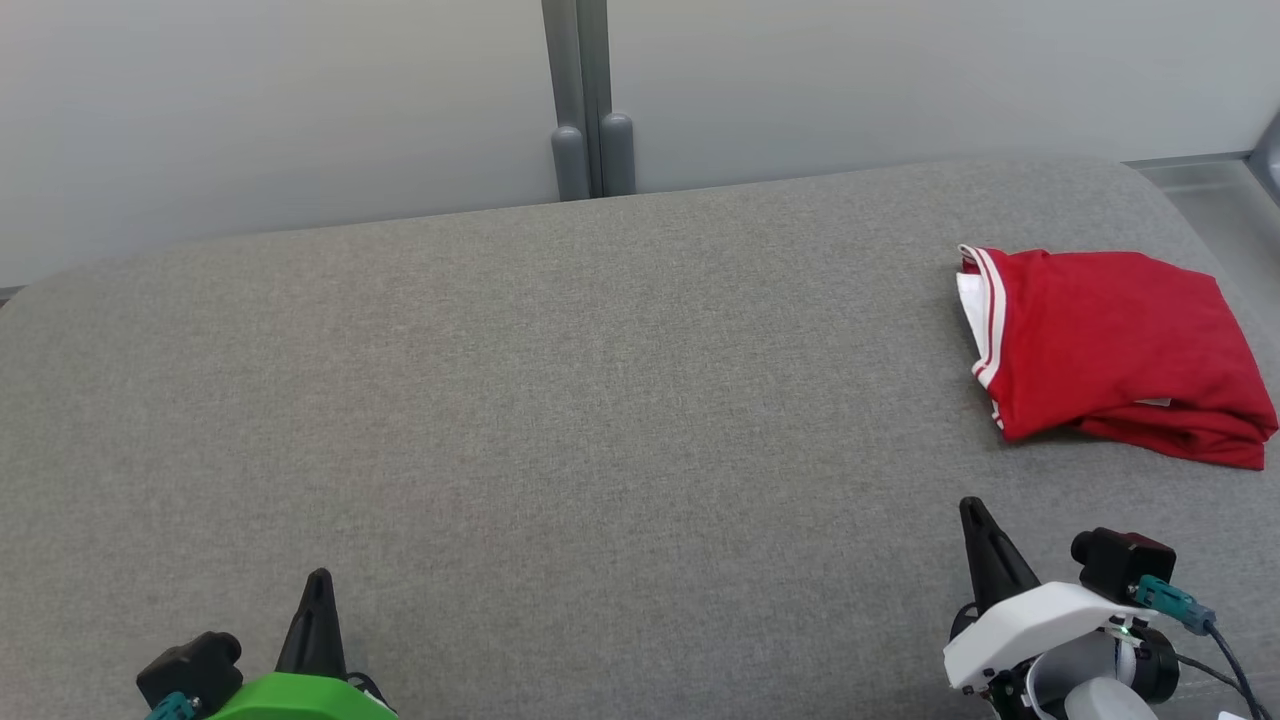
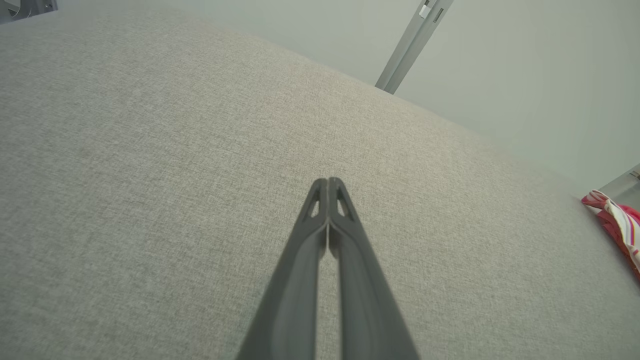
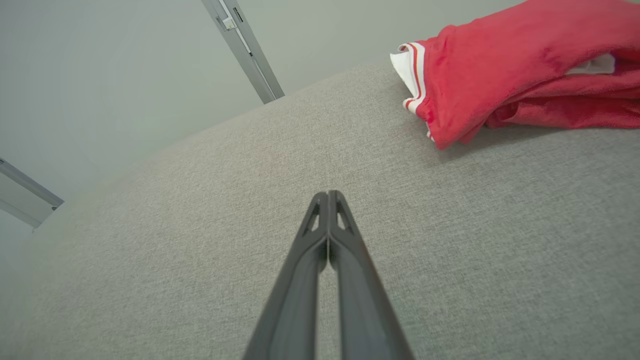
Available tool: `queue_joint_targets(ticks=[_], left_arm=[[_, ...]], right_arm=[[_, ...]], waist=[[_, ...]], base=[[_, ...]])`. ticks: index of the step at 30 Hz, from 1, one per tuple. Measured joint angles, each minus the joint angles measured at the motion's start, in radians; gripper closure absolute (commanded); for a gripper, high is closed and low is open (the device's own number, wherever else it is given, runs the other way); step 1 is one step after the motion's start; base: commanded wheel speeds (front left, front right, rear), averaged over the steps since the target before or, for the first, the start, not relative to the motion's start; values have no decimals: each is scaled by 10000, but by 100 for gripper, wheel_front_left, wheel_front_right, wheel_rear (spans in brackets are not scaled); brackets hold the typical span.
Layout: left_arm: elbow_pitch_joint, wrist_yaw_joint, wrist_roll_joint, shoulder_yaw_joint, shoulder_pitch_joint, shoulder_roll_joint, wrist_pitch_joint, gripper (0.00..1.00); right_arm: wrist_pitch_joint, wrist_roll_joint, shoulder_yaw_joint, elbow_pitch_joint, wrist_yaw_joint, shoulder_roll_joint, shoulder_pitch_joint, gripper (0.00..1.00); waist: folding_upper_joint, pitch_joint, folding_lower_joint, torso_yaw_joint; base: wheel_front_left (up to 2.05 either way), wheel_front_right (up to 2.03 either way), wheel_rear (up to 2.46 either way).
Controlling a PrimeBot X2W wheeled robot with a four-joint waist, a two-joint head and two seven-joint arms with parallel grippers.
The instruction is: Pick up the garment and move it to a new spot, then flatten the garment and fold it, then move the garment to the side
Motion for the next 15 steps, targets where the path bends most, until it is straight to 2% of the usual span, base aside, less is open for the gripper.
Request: queue_joint_targets(ticks=[15], left_arm=[[-270,-102,-2314,251,-211,4,608,100]], right_arm=[[571,2504,-282,-328,0,-4,-12,100]], waist=[[0,17,0,64]], base=[[0,0,0]])
